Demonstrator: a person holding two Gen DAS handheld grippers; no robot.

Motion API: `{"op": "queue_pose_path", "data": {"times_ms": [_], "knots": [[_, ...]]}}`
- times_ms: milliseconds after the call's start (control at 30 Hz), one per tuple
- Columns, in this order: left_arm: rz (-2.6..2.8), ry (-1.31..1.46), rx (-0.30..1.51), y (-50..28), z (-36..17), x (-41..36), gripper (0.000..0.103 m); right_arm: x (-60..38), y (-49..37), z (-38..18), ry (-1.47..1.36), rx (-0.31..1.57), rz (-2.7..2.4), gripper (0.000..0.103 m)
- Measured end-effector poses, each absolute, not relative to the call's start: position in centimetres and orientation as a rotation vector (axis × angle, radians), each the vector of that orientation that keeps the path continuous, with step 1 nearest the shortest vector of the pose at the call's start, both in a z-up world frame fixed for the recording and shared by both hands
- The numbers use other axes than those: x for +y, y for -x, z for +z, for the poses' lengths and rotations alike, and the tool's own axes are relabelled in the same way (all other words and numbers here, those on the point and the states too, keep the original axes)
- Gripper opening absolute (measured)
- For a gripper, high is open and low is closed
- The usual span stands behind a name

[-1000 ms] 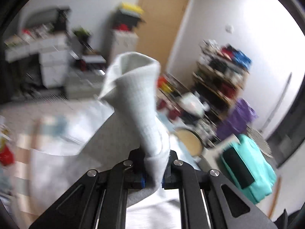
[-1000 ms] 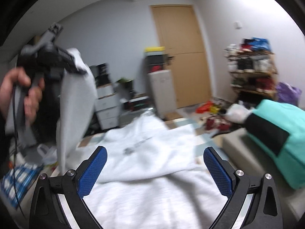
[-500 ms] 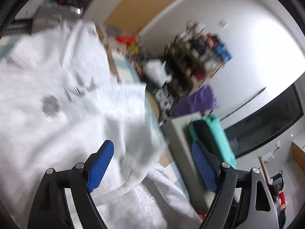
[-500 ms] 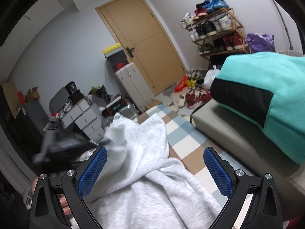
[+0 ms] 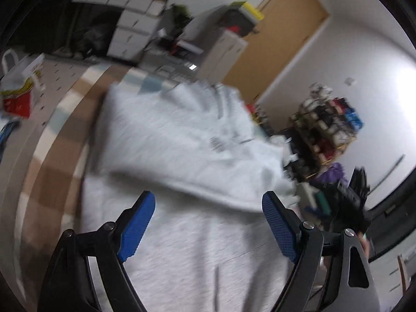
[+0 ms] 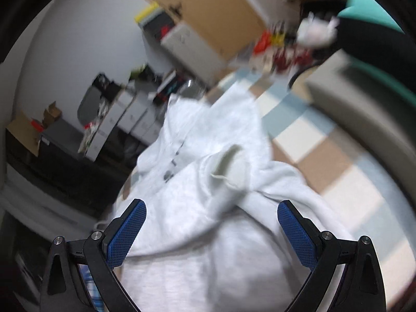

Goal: Fold large clothes

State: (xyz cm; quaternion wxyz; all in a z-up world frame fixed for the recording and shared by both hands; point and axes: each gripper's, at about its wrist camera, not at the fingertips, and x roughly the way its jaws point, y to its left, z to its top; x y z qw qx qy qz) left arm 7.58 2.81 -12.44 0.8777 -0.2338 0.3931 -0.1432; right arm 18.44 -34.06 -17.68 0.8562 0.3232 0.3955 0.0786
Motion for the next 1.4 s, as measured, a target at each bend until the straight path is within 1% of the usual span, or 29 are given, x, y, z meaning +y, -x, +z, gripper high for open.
{"op": "queue_pose_path", "data": {"times_ms": [33, 67, 133, 167, 233, 267, 300, 333, 367, 500, 567, 700, 733, 767, 800, 900, 933, 967, 1033, 1067, 1100, 1133, 1167, 1267, 1300, 1333, 1367, 1400], "knots": [[-0.304, 0.489, 0.837, -8.3, -12.7, 3.2, 0.081, -33.9, -20.6, -17.7, -0.636, 0.886, 0.132, 0.100], [-0.297, 0.484, 0.843, -8.8, -13.1, 3.3, 0.081, -33.9, -21.6, -17.7, -0.620, 0.897, 0.108, 0.096], [-0.258, 0.477, 0.863, -9.2, -13.1, 3.8, 0.081, -33.6, -24.3, -17.8, -0.581, 0.935, 0.098, 0.096], [-0.257, 0.477, 0.877, -9.5, -13.2, 3.8, 0.081, -33.1, -25.6, -18.2, -0.567, 0.977, 0.120, 0.091], [-0.241, 0.487, 0.888, -9.7, -13.5, 4.3, 0.081, -31.6, -27.4, -19.1, -0.507, 1.075, 0.170, 0.054], [-0.228, 0.489, 0.893, -9.6, -13.3, 5.1, 0.081, -30.7, -27.8, -19.3, -0.456, 1.113, 0.187, 0.022], [-0.214, 0.497, 0.901, -9.7, -13.5, 5.2, 0.081, -29.5, -28.0, -19.4, -0.389, 1.137, 0.211, 0.010], [-0.208, 0.503, 0.912, -9.5, -13.5, 6.0, 0.081, -28.3, -27.9, -19.1, -0.314, 1.131, 0.219, 0.005], [-0.185, 0.505, 0.933, -9.9, -13.9, 5.9, 0.081, -27.7, -27.8, -18.7, -0.263, 1.110, 0.213, 0.003], [-0.114, 0.481, 0.991, -9.7, -14.9, 8.0, 0.081, -25.9, -27.5, -14.8, -0.079, 0.977, 0.214, 0.002], [-0.087, 0.468, 1.001, -10.1, -15.4, 8.4, 0.081, -25.9, -27.9, -12.2, -0.003, 0.877, 0.183, 0.002], [-0.056, 0.466, 1.013, -9.9, -15.6, 9.1, 0.081, -27.7, -28.7, -8.9, 0.025, 0.722, 0.079, 0.002], [-0.047, 0.463, 1.016, -10.0, -15.7, 9.1, 0.081, -28.3, -29.1, -9.0, 0.021, 0.714, 0.061, 0.002], [-0.035, 0.456, 1.018, -10.0, -15.8, 9.1, 0.081, -28.7, -29.8, -9.7, 0.034, 0.734, 0.041, 0.002], [-0.029, 0.449, 1.020, -10.1, -15.8, 9.0, 0.081, -29.3, -30.9, -11.2, 0.045, 0.795, 0.026, 0.002], [-0.007, 0.411, 1.013, -10.7, -15.9, 8.7, 0.081, -30.0, -33.3, -17.4, 0.061, 1.030, 0.001, 0.002], [-0.009, 0.400, 1.009, -11.0, -15.8, 8.5, 0.081, -29.8, -34.0, -19.1, 0.082, 1.081, -0.004, 0.002], [-0.015, 0.395, 1.007, -11.2, -15.8, 8.4, 0.081, -29.8, -34.2, -19.9, 0.093, 1.094, -0.011, 0.006], [-0.043, 0.410, 0.991, -11.6, -15.5, 8.3, 0.081, -30.0, -34.0, -20.1, 0.097, 1.084, -0.009, 0.007], [-0.063, 0.420, 0.984, -11.9, -15.4, 8.2, 0.081, -30.3, -33.8, -19.6, 0.100, 1.070, -0.011, 0.018], [-0.080, 0.434, 0.974, -12.2, -15.1, 8.1, 0.081, -30.5, -33.6, -18.9, 0.104, 1.049, -0.036, 0.035], [-0.109, 0.458, 0.952, -12.6, -14.7, 8.1, 0.081, -30.9, -33.0, -17.6, 0.092, 1.013, -0.057, 0.041], [-0.133, 0.463, 0.932, -13.1, -14.4, 7.9, 0.081, -30.9, -32.7, -16.7, 0.080, 0.984, -0.057, 0.044], [-0.218, 0.458, 0.868, -14.8, -13.4, 6.8, 0.081, -29.5, -31.0, -12.9, 0.116, 0.841, -0.027, 0.043], [-0.237, 0.448, 0.861, -14.9, -13.4, 6.4, 0.081, -28.7, -30.6, -12.0, 0.125, 0.802, -0.005, 0.046], [-0.282, 0.433, 0.858, -15.4, -13.7, 5.7, 0.081, -27.7, -30.2, -11.4, 0.125, 0.770, 0.017, 0.050], [-0.316, 0.419, 0.872, -15.9, -14.2, 5.1, 0.081, -26.9, -30.0, -10.8, 0.113, 0.744, 0.055, 0.062], [-0.327, 0.410, 0.888, -16.2, -14.7, 4.8, 0.081, -25.8, -29.8, -10.4, 0.089, 0.732, 0.118, 0.069]]}}
